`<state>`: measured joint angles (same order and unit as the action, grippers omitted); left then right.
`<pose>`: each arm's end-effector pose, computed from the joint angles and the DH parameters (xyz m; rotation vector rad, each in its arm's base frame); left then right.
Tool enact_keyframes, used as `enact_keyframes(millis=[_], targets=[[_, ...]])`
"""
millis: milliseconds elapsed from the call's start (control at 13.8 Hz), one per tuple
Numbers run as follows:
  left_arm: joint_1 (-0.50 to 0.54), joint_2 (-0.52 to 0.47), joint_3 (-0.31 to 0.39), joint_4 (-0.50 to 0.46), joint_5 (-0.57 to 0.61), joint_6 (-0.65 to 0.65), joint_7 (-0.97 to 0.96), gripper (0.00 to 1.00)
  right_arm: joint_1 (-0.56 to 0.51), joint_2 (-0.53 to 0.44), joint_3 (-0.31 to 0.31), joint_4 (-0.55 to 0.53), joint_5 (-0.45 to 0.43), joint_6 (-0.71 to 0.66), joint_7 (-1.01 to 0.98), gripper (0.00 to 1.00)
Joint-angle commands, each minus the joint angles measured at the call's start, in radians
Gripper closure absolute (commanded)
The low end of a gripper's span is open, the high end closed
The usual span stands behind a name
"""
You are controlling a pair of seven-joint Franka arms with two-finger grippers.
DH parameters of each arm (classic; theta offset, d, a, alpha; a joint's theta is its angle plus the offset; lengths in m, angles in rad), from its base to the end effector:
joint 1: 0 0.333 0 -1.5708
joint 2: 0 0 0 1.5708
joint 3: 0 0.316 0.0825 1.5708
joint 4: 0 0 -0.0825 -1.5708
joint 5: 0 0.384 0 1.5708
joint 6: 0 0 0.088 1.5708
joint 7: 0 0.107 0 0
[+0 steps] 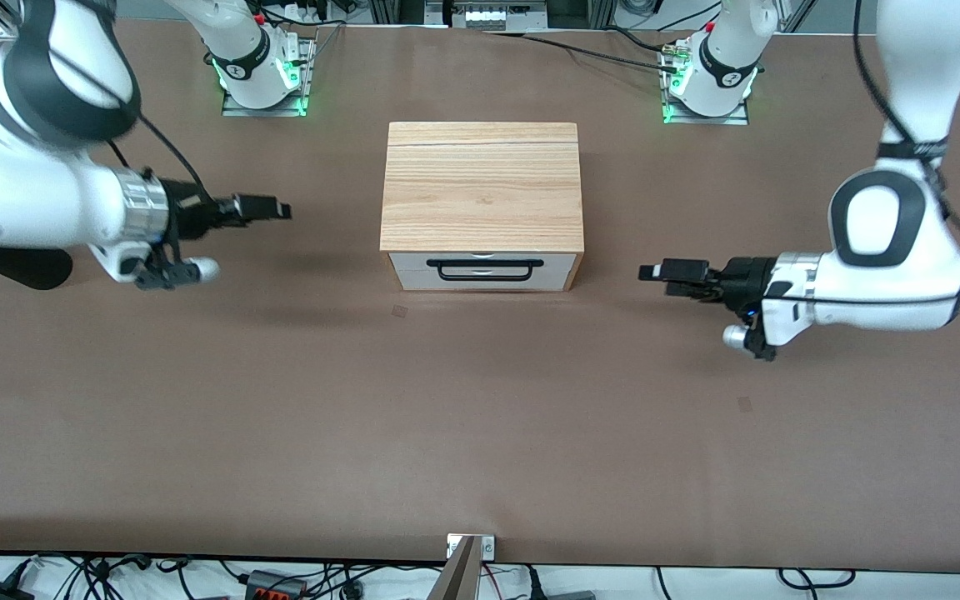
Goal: Pull top drawer with both arms simultaneously
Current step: 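Reach the left gripper and the right gripper toward the drawer handle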
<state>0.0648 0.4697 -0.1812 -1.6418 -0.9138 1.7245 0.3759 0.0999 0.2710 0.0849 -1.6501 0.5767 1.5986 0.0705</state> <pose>0.6378 -0.1336 0.3592 2.1377 -0.1582 -0.2724 0.5885 0.1634 0.4494 -2.5475 -0.0025 0.5107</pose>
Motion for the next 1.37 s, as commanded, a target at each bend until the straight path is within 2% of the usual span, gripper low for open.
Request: enact_keyframes(millis=[0, 144, 361, 506, 650, 867, 1300], targets=[[-0.002, 0.099, 0.000, 0.039, -0.106, -0.016, 0.139, 0.00, 0.072, 0.081, -0.002, 0.026, 0.135, 0.105, -0.053, 0.00], [-0.028, 0.151, 0.000, 0.039, -0.195, -0.013, 0.242, 0.00, 0.119, 0.150, -0.002, 0.026, 0.254, 0.184, -0.127, 0.00], [-0.065, 0.223, 0.002, 0.031, -0.334, -0.006, 0.440, 0.00, 0.147, 0.241, -0.004, 0.026, 0.466, 0.218, -0.283, 0.00], [-0.082, 0.248, 0.002, 0.028, -0.394, -0.006, 0.504, 0.00, 0.165, 0.301, -0.002, 0.026, 0.566, 0.257, -0.427, 0.00], [-0.086, 0.279, 0.000, 0.027, -0.442, -0.008, 0.544, 0.00, 0.202, 0.327, -0.002, -0.006, 0.645, 0.351, -0.585, 0.00], [-0.120, 0.308, 0.000, 0.001, -0.531, -0.011, 0.552, 0.00, 0.244, 0.338, -0.002, -0.066, 0.834, 0.437, -0.745, 0.00], [-0.158, 0.330, 0.000, -0.085, -0.643, -0.017, 0.679, 0.02, 0.245, 0.346, 0.000, -0.138, 1.009, 0.423, -0.834, 0.00]])
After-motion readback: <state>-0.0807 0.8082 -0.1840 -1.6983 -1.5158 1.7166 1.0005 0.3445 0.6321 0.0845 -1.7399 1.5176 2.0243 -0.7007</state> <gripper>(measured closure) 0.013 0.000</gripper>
